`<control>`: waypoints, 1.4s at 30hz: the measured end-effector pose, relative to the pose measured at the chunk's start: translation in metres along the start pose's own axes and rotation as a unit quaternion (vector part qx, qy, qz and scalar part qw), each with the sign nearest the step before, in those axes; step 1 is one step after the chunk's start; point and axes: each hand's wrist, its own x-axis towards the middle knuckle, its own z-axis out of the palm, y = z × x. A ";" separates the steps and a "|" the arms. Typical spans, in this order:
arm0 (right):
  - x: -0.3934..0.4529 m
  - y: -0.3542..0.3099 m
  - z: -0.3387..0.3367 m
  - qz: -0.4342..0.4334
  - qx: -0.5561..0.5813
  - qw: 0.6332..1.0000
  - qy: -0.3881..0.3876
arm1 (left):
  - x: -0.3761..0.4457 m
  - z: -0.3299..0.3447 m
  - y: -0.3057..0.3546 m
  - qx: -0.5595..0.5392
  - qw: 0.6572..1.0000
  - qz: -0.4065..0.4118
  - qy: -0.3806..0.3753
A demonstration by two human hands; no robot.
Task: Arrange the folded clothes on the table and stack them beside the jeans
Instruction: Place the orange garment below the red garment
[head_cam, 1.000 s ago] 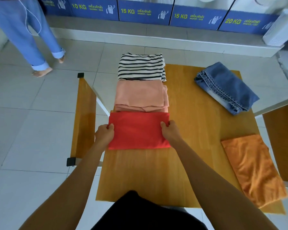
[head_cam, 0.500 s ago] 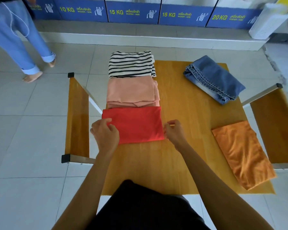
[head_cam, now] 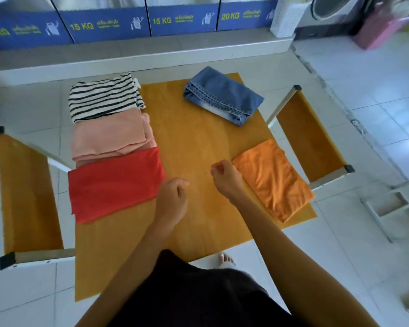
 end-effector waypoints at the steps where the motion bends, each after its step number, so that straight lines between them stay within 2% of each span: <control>1: 0.002 0.010 -0.014 0.000 -0.013 1.000 0.011 | -0.001 0.010 0.006 0.001 1.000 -0.005 -0.016; 5: 0.020 0.059 -0.074 0.022 -0.073 0.994 0.076 | -0.011 0.049 0.030 -0.001 0.997 -0.042 -0.071; 7: 0.030 0.081 -0.104 0.067 -0.140 0.984 0.086 | -0.018 0.066 0.041 -0.005 0.994 -0.063 -0.093; 9: 0.037 0.105 -0.125 0.118 -0.247 0.961 0.043 | -0.027 0.081 0.052 -0.010 0.991 -0.079 -0.110; 11: 0.039 0.129 -0.132 0.151 -0.308 0.939 -0.007 | -0.036 0.094 0.060 -0.010 0.989 -0.094 -0.118; 16: 0.028 0.140 -0.129 0.134 -0.317 0.939 0.019 | -0.055 0.115 0.068 -0.016 0.984 -0.135 -0.114; 20: 0.016 0.128 -0.110 0.096 -0.332 0.939 -0.005 | -0.062 0.130 0.068 -0.022 0.975 -0.191 -0.111; 22: 0.010 0.122 -0.100 0.085 -0.300 0.950 -0.028 | -0.064 0.137 0.072 -0.018 0.970 -0.215 -0.110; 24: 0.003 0.114 -0.091 0.074 -0.270 0.958 -0.066 | -0.067 0.141 0.076 -0.004 0.969 -0.234 -0.081; 26: -0.006 0.107 -0.084 0.042 -0.263 0.958 -0.102 | -0.068 0.136 0.073 -0.004 0.965 -0.262 -0.010; 28: -0.014 0.106 -0.079 -0.004 -0.285 0.947 -0.152 | -0.069 0.123 0.063 -0.033 0.953 -0.298 0.055; 30: -0.017 0.103 -0.077 -0.048 -0.309 0.931 -0.187 | -0.071 0.103 0.050 -0.064 0.936 -0.336 0.086; 32: -0.014 0.096 -0.076 -0.081 -0.318 0.927 -0.183 | -0.074 0.084 0.036 -0.081 0.924 -0.360 0.105; 34: -0.004 0.085 -0.074 -0.120 -0.337 0.923 -0.142 | -0.076 0.068 0.024 -0.097 0.913 -0.370 0.141; 37: 0.017 0.064 -0.068 -0.160 -0.347 0.919 -0.095 | -0.080 0.049 0.011 -0.131 0.882 -0.380 0.246; 40: 0.029 0.040 -0.055 -0.122 -0.323 0.930 -0.129 | -0.085 0.035 0.007 -0.114 0.848 -0.395 0.335; 42: 0.031 0.033 -0.038 -0.089 -0.309 0.928 -0.190 | -0.089 0.032 0.003 -0.102 0.844 -0.402 0.340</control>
